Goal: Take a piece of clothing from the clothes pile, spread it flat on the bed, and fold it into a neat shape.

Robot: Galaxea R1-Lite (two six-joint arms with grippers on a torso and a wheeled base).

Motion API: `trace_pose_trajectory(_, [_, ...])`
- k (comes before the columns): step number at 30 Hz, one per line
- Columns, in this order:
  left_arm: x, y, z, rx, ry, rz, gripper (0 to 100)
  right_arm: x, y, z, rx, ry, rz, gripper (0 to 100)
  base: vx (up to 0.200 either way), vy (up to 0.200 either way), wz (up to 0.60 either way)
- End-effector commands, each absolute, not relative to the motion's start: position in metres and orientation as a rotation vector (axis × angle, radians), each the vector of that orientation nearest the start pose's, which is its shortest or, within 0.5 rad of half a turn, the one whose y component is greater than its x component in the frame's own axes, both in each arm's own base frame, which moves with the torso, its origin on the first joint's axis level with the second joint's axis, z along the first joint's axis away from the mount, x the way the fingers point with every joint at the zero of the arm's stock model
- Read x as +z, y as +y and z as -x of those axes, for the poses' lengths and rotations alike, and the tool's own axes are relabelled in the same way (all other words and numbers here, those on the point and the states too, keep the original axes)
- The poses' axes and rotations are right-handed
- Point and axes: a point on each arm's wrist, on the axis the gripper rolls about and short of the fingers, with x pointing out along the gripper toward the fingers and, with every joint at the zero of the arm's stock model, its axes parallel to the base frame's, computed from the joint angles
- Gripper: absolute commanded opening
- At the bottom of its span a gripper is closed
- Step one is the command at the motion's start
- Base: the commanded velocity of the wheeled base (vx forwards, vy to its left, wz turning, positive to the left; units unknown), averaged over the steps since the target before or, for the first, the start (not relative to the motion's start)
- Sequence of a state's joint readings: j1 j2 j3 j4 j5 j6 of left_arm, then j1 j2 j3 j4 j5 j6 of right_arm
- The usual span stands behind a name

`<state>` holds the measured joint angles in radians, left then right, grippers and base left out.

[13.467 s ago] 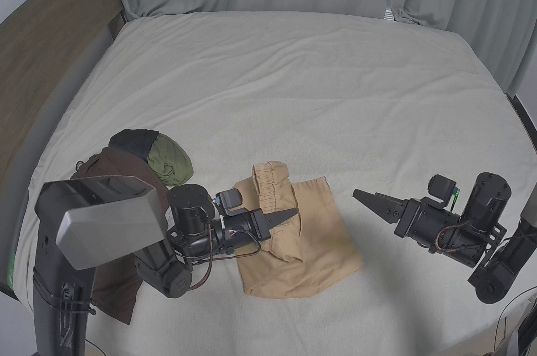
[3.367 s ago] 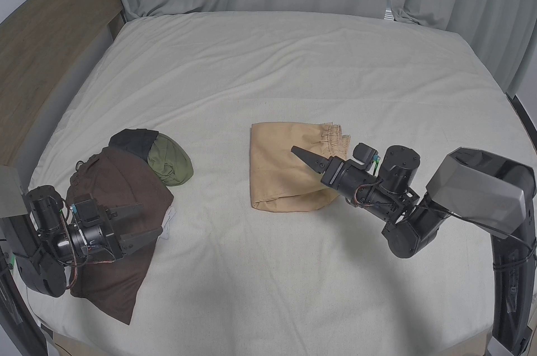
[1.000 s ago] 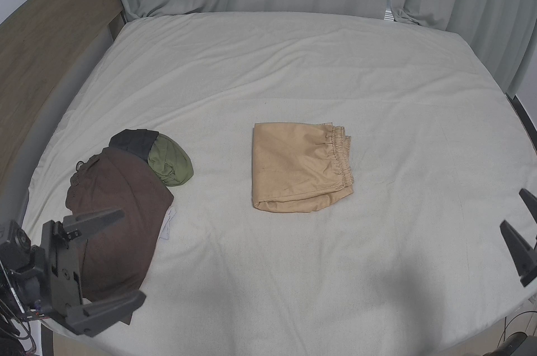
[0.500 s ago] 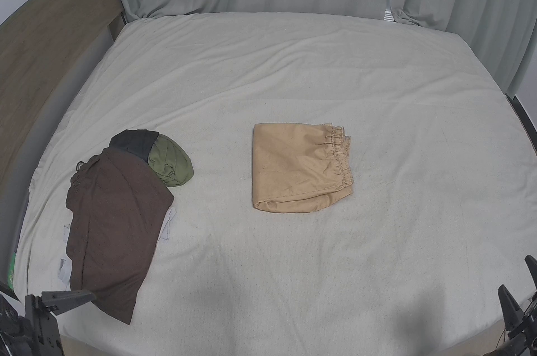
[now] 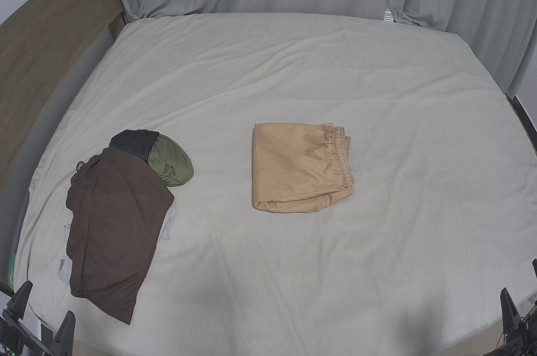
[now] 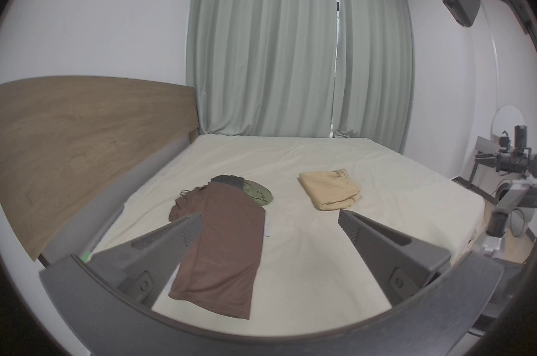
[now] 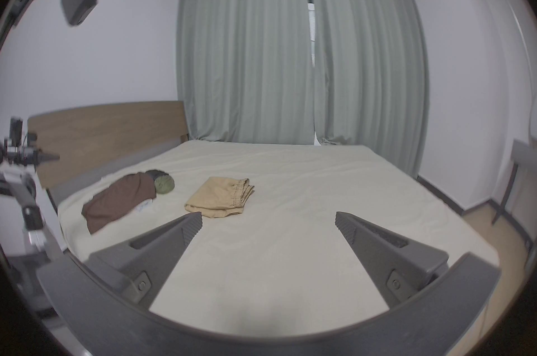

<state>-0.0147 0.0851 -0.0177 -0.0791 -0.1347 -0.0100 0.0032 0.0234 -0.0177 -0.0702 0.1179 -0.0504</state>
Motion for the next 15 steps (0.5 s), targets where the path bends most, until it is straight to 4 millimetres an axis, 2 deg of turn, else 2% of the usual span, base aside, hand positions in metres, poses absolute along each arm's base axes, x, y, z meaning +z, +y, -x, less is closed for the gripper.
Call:
trace_pose_trajectory(1, [0.0817,-0.0028,0.0226,-0.113,-0.054,-0.016,100,0.0817,0.0024,0.0226,0.102,-0.051,0.033,100,0.0,0.0,0.0])
trace_pose_trajectory(3, [0.0816,-0.0025,0.0226,-0.1,-0.052,-0.009,100,0.0819,0.0018,0.0224,0.073,-0.053,-0.019,100,0.0,0.0,0.0])
trace_pose_trajectory(6, [0.0745,0.0008,0.0225,0.049,0.02,0.0,100,0.0824,0.004,0.0226,0.17,-0.062,0.072,100,0.0,0.0,0.0])
trace_pose_trajectory(8, [0.0755,0.0003,0.0223,0.028,0.008,0.001,100,0.0813,0.0047,0.0227,0.205,-0.056,0.103,100,0.0,0.0,0.0])
trace_pose_trajectory(11, [0.0758,-0.0005,0.0223,-0.015,0.005,-0.008,100,0.0805,0.0032,0.0226,0.137,-0.034,-0.039,100,0.0,0.0,0.0])
trace_pose_trajectory(15, [0.0758,-0.0004,0.0223,-0.017,0.005,-0.006,100,0.0802,0.0032,0.0226,0.137,-0.033,-0.004,100,0.0,0.0,0.0])
